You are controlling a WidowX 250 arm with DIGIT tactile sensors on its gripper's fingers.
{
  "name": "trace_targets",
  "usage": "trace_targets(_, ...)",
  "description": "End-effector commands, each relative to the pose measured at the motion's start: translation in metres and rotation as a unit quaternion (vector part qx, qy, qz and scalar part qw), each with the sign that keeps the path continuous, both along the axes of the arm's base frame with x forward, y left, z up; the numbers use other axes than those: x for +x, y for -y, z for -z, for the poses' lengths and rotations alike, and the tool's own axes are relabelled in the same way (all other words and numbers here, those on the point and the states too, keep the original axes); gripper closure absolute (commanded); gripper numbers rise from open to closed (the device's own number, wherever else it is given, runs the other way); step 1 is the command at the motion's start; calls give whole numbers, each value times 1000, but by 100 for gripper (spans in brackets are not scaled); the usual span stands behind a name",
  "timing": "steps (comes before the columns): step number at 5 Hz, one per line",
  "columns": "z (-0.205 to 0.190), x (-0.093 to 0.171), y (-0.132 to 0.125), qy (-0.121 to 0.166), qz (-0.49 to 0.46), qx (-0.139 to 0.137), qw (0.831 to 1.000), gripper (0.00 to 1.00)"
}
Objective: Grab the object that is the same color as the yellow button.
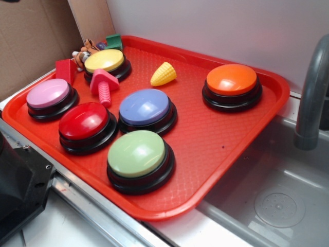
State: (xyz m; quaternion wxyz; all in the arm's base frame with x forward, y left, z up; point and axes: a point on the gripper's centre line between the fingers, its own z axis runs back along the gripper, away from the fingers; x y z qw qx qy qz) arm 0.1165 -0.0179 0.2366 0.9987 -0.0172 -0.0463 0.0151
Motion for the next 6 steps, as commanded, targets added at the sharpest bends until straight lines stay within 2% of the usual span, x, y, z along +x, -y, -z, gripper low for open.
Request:
trace_targets(1, 0, 0, 0, 0, 0, 0, 1000, 0)
trace_targets(2, 13, 25, -16, 15, 68, -7, 998, 0)
trace_targets(3, 28, 39, -26, 47, 79, -5, 996, 0)
trace_targets(4, 42, 65, -32, 60, 72, 15, 996, 0)
trace_targets(5, 56, 96, -38, 101, 58, 46, 992, 0)
trace_targets(6, 79, 118, -37, 112, -15, 30, 993, 0)
